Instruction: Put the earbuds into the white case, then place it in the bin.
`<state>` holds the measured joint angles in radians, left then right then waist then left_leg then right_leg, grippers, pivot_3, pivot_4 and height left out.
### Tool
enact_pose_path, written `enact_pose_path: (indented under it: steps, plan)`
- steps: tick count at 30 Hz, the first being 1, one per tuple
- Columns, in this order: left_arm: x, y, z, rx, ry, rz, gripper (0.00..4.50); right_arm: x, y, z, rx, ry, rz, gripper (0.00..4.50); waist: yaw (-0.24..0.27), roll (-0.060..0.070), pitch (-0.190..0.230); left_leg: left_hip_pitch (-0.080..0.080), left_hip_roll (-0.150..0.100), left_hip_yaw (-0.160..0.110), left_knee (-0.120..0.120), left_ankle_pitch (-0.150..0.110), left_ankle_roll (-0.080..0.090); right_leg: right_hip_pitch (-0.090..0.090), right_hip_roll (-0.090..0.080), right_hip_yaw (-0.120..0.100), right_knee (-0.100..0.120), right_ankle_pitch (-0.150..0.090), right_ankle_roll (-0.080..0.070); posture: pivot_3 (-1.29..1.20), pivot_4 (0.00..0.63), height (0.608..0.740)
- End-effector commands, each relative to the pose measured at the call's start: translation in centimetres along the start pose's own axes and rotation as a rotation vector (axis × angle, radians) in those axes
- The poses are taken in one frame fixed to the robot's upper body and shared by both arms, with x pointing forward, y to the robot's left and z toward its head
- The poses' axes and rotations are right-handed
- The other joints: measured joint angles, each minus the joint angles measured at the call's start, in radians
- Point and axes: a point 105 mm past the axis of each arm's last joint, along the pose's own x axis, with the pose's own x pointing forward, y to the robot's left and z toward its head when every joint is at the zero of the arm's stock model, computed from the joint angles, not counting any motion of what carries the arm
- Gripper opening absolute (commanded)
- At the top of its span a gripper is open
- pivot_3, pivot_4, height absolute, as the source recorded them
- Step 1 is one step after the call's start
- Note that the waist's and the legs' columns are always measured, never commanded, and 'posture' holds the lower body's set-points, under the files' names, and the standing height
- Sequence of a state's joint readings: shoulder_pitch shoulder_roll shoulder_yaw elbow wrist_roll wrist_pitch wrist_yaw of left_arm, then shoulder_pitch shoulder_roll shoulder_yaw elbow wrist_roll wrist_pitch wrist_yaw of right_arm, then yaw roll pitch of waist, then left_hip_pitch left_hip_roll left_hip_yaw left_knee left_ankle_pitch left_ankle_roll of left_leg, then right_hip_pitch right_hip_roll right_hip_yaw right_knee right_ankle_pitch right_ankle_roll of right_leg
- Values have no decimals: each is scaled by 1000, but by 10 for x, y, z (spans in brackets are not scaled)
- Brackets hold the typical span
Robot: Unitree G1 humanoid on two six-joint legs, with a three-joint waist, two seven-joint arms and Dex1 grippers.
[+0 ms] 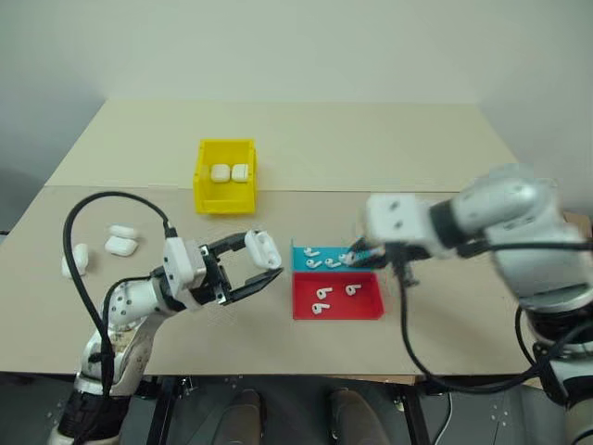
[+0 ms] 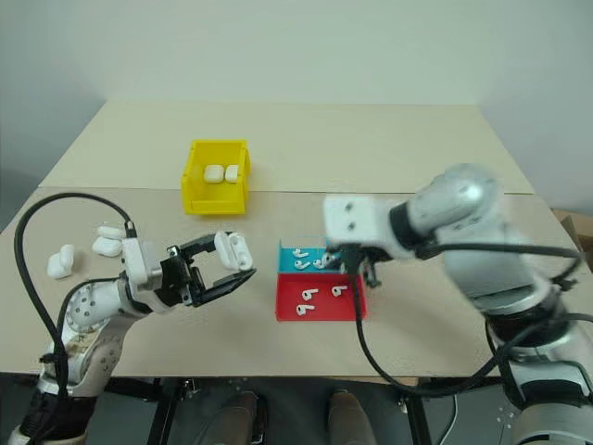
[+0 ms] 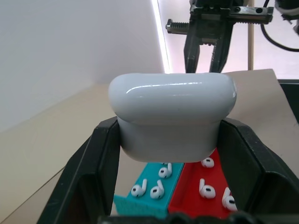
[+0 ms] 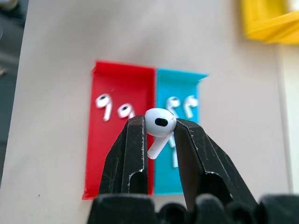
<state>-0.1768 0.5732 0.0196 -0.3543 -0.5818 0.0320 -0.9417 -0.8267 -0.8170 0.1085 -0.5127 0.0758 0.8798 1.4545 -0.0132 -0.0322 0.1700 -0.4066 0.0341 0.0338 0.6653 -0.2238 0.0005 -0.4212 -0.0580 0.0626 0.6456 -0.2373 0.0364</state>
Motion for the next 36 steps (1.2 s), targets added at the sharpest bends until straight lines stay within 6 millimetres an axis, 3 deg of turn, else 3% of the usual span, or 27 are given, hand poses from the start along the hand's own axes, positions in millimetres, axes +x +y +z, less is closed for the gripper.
enact_pose_path:
  steps: [1, 7, 14, 22, 28, 36]
  plan:
    - [9, 0, 17, -32, -67, -43, 2780, -25, -15, 20, -17, -160, -132, 856, -5, 0, 0, 0, 0, 0, 0, 0, 0, 0, 0, 0, 0, 0, 0, 0, 150, 740]
    - [22, -6, 37, -51, -133, -156, 2780, -49, -21, 62, -102, -580, -243, 856, -8, 0, 0, 0, 0, 0, 0, 0, 0, 0, 1, 1, 0, 0, 0, 0, 150, 740]
    - [30, -14, 47, -26, -122, -210, 2780, -43, -6, 80, -137, -914, -167, 856, -6, 0, 0, -1, 0, 0, 0, 0, 0, 0, 1, 1, 0, 0, 0, 0, 150, 740]
    - [32, -22, 52, 4, -109, -233, 2780, -22, 3, 82, -175, -1045, -94, 856, -9, 0, 0, 0, 0, -1, 0, 0, 0, 0, 2, 1, 1, 0, 0, 0, 150, 740]
    - [33, -25, 57, 21, -111, -241, 2780, -7, 6, 76, -193, -1045, -74, 856, -7, 0, 0, 0, 0, -1, 0, 0, 0, 0, 1, 1, 0, 0, 0, 0, 150, 740]
    - [32, -25, 55, 19, -107, -229, 2780, -1, 9, 71, -210, -1034, -65, 856, -6, 0, 0, 0, 0, -1, 0, 0, 0, 0, 1, 1, 0, 0, 0, 0, 150, 740]
